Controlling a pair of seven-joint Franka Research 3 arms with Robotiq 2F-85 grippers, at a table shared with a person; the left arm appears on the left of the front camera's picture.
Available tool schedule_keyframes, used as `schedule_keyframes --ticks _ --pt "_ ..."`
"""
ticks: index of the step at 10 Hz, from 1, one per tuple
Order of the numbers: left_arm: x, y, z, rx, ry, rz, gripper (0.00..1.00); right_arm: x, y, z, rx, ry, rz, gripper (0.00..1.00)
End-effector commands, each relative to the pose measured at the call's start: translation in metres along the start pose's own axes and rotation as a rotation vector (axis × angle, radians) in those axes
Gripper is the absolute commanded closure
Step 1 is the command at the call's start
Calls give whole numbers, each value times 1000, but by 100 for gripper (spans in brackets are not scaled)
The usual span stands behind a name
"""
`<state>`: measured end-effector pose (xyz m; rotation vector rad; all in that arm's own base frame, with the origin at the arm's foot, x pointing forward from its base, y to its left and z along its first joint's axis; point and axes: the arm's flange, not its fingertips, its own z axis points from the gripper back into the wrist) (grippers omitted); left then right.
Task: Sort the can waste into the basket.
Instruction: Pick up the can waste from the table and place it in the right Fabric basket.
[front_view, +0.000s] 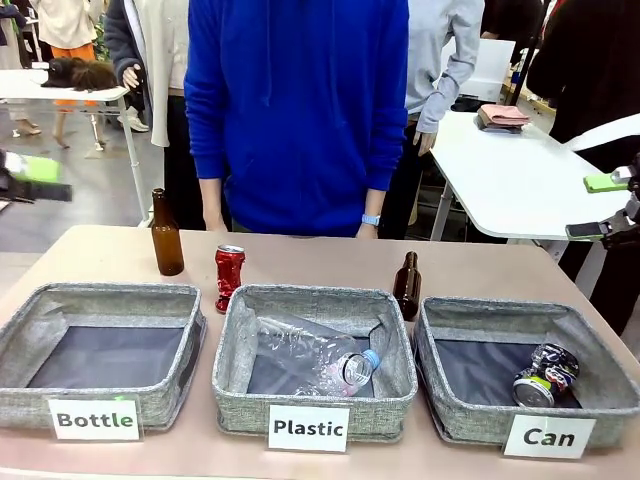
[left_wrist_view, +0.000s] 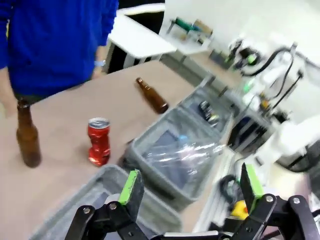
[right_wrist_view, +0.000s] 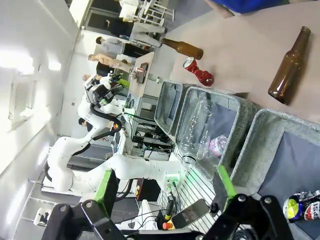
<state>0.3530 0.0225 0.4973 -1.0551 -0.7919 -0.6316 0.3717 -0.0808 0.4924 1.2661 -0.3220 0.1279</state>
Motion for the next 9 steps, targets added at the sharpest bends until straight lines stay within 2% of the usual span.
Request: schedule_keyframes --ticks 1,2,3,4,5,6,7,8,9 --pt "-2 35 -17 176 71 -231 0 1 0 5 3 14 22 0" --pt "-8 43 -30 151 163 -262 0 1 0 5 3 14 22 0" --pt "-14 55 -40 212 232 -273 0 1 0 5 3 14 22 0" --pt "-20 72 -49 261 283 -205 0 1 0 5 3 14 22 0" --pt "-14 84 -48 296 151 -61 0 1 0 5 3 14 22 0" --pt "-18 57 -42 208 240 -258 0 1 0 5 3 14 22 0" --pt "-24 74 -45 261 241 -190 0 1 0 5 3 14 22 0" --pt "-19 73 -51 414 214 -247 0 1 0 5 3 14 22 0" --pt "-20 77 -58 422 234 -235 0 1 0 5 3 14 22 0"
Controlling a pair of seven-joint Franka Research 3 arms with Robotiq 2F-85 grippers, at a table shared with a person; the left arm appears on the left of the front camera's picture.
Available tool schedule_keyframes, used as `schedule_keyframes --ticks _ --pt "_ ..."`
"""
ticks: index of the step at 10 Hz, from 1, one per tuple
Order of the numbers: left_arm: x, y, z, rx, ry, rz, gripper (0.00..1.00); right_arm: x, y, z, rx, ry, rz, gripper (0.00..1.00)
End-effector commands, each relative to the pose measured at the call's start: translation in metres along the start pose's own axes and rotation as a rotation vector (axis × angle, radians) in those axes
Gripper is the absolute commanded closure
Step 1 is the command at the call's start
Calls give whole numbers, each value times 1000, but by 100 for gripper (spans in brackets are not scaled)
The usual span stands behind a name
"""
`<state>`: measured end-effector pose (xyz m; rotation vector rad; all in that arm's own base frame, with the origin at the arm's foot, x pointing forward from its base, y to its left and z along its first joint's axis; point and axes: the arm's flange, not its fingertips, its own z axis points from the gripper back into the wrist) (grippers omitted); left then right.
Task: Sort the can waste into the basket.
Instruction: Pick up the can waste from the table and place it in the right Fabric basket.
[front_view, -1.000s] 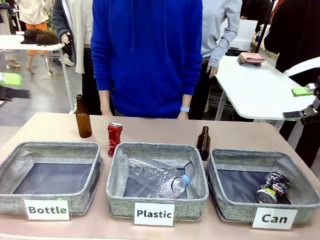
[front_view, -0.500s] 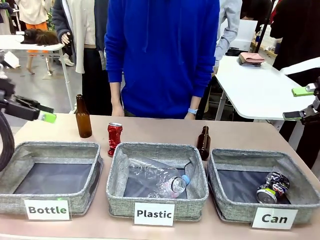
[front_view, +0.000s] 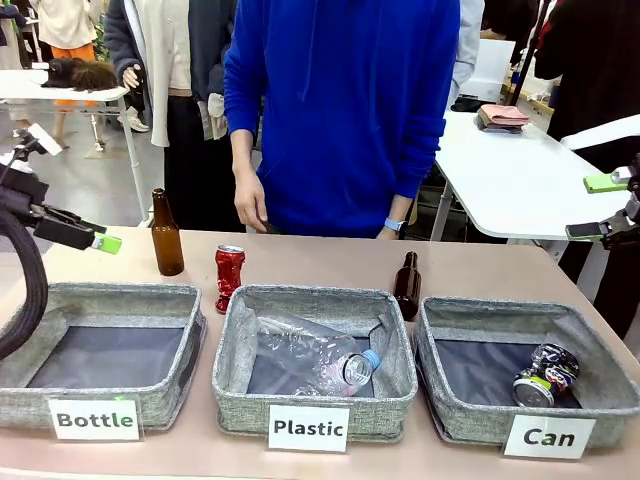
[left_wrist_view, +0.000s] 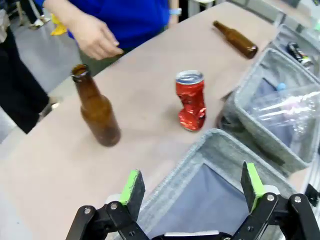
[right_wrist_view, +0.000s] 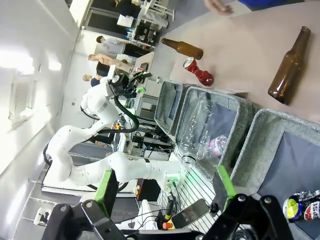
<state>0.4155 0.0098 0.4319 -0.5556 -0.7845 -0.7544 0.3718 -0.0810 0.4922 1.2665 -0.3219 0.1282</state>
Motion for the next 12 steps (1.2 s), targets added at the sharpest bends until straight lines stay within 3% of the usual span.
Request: schedule_keyframes --ticks 1,3,5,7,9,12 --pt "-2 -2 -27 107 25 -28 0 1 0 5 3 13 22 0" --pt "-1 5 -30 132 49 -40 0 1 0 5 3 13 22 0" --pt "-4 24 41 107 -17 6 0 1 0 5 3 13 22 0" --pt "-25 6 117 -61 -67 -17 0 1 0 5 3 13 22 0" --pt "-58 -14 192 -126 -187 -69 0 1 0 5 3 13 22 0" --pt "-128 -24 290 -69 -415 -67 0 1 0 5 3 13 22 0"
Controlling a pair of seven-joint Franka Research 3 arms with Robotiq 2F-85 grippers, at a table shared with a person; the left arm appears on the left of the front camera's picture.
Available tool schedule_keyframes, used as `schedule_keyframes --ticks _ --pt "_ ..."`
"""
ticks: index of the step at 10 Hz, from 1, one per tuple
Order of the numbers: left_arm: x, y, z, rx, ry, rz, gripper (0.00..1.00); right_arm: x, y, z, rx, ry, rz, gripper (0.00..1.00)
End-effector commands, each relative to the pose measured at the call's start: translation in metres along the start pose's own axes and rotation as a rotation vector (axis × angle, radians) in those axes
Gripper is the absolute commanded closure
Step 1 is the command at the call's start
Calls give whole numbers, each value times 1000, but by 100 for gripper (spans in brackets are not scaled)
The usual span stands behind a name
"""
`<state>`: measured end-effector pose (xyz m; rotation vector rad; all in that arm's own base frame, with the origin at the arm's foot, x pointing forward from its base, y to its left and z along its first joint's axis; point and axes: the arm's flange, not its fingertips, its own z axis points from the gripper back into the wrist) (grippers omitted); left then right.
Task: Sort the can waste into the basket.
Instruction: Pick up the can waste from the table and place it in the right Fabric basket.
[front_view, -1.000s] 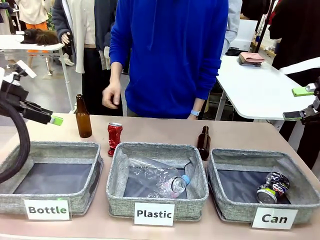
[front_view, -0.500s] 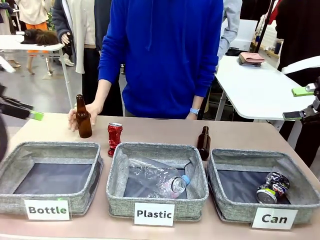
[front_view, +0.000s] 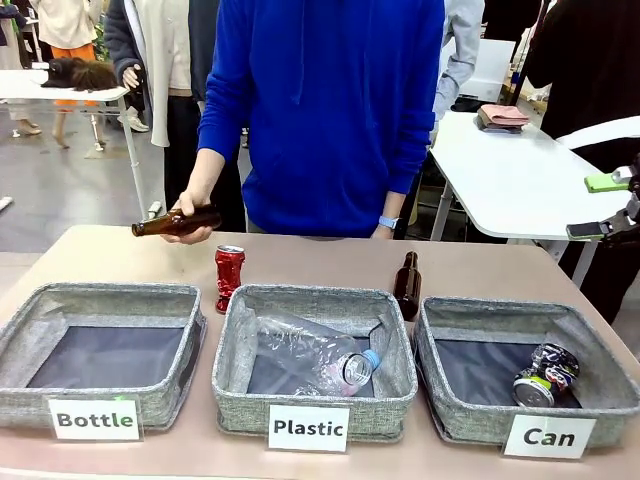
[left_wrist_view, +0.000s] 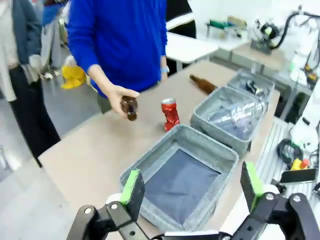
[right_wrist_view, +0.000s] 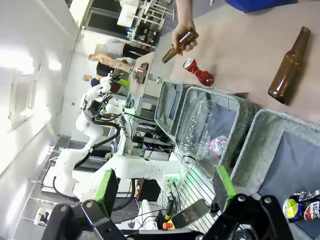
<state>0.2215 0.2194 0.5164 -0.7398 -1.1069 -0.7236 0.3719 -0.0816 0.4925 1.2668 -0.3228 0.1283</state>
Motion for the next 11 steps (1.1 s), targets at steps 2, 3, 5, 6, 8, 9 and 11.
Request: schedule_keyframes --ticks 2,3,5,6,8,9,11 --pt "-38 1 57 4 -156 -21 0 0 0 4 2 14 21 0" --pt "-46 2 60 1 -167 -6 0 0 0 4 2 14 21 0" --pt "-43 8 55 -2 -162 3 0 0 0 4 2 14 21 0" --pt "-38 12 46 -31 -149 -2 0 0 0 4 2 14 21 0" --pt "-21 28 5 -90 -51 9 0 0 0 4 2 14 21 0" --pt "-12 39 -22 -74 40 36 0 0 0 4 2 14 21 0" --pt "-6 37 -3 -67 19 31 0 0 0 4 2 14 21 0"
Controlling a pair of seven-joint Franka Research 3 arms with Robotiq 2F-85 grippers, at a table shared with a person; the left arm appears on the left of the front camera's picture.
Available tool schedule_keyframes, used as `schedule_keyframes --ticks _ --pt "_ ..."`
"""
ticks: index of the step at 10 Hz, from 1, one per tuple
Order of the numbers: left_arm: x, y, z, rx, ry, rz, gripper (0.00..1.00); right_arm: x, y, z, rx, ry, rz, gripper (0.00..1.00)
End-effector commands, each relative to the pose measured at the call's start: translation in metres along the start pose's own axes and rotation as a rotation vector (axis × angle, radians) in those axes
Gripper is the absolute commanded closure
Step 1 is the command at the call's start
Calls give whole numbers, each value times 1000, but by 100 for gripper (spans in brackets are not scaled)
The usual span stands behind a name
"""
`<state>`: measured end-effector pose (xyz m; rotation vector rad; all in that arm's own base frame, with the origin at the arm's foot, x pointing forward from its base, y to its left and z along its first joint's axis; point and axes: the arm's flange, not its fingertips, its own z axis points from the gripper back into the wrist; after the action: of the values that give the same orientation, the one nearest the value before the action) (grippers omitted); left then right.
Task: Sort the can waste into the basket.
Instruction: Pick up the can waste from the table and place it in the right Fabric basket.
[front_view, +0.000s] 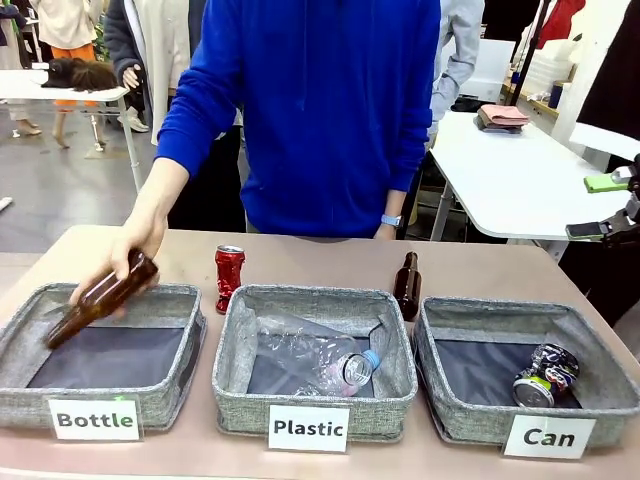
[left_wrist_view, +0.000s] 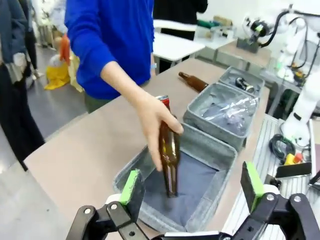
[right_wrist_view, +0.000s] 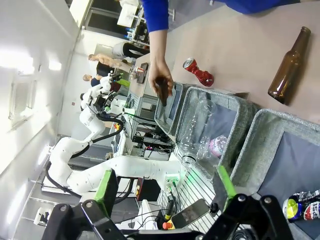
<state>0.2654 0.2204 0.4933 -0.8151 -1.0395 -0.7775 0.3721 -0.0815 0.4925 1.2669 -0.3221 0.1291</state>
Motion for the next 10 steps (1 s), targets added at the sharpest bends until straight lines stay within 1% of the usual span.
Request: schedule_keyframes --ticks 1,2,3,4,6,8,10 --pt "-2 -14 46 89 -61 27 0 0 0 4 2 13 21 0" --pt "-13 -27 68 139 -98 34 0 0 0 4 2 13 21 0" --pt "-23 -38 81 180 -136 50 0 0 0 4 2 13 21 0" --pt "-33 -44 90 192 -171 60 0 0 0 4 2 13 21 0" --pt "-44 -45 95 196 -209 71 0 0 0 4 2 13 21 0" --pt "-42 -41 87 186 -190 66 0 0 0 4 2 13 21 0" --pt "-33 -34 73 122 -166 39 0 0 0 4 2 13 21 0"
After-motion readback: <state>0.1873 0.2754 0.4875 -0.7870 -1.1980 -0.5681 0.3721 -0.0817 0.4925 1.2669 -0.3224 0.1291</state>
